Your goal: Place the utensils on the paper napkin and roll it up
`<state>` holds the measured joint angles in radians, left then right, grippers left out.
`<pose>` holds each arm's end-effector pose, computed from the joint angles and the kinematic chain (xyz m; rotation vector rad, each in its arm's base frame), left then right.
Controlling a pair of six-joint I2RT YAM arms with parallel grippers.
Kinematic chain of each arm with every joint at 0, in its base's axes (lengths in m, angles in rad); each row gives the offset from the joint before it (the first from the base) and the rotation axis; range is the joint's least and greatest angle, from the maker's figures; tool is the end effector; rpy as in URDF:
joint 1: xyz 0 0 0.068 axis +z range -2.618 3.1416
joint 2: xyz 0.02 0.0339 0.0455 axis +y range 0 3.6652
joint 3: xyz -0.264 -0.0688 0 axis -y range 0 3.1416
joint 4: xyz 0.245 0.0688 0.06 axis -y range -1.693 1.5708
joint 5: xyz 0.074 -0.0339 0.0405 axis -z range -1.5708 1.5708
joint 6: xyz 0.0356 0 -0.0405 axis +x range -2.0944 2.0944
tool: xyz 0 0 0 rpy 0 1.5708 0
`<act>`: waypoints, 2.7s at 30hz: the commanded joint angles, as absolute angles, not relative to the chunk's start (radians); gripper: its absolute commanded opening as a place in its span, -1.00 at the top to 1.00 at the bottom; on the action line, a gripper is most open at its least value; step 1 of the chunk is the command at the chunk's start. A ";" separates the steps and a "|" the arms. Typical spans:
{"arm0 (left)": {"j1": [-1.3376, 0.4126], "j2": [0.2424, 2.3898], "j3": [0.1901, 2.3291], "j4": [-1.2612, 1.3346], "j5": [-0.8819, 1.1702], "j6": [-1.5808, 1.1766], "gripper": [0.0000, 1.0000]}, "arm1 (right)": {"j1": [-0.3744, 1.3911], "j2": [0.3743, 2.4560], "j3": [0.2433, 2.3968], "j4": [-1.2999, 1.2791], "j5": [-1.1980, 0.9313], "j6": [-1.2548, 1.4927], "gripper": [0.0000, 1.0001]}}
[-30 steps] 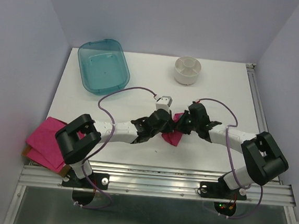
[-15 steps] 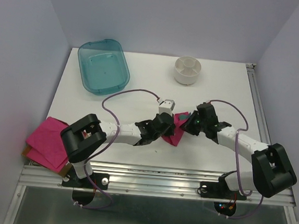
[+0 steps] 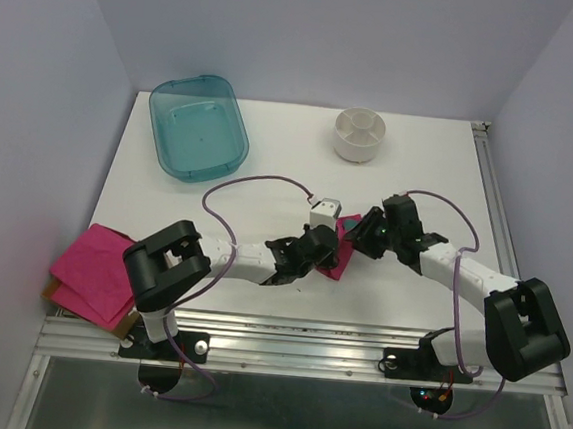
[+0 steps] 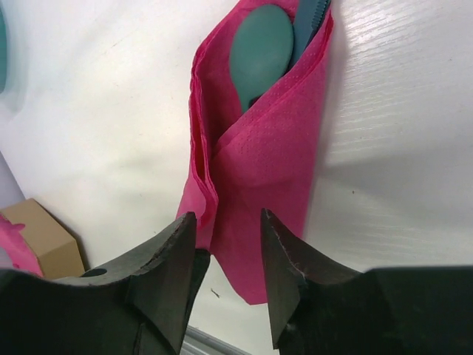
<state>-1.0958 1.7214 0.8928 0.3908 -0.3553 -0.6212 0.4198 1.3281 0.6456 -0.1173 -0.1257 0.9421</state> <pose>0.1787 -0.3204 0.1890 0.2539 2.0436 -0.7449 0.2362 0.1103 0.1834 0.5865 2.4429 0.7644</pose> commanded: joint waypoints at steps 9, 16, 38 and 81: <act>-1.126 1.733 0.951 0.410 -0.423 -0.586 1.00 | 0.411 1.335 0.630 -0.008 -0.212 0.997 -0.22; -1.129 1.732 0.959 0.411 -0.431 -0.581 1.00 | 0.411 1.358 0.606 0.061 -0.264 1.029 -0.12; -1.144 1.668 0.907 0.446 -0.468 -0.566 0.69 | 0.411 1.401 0.592 0.077 -0.267 1.052 0.79; -1.118 1.753 0.927 0.173 -0.543 -0.635 -0.62 | 0.411 1.410 0.627 0.064 -0.218 1.045 0.99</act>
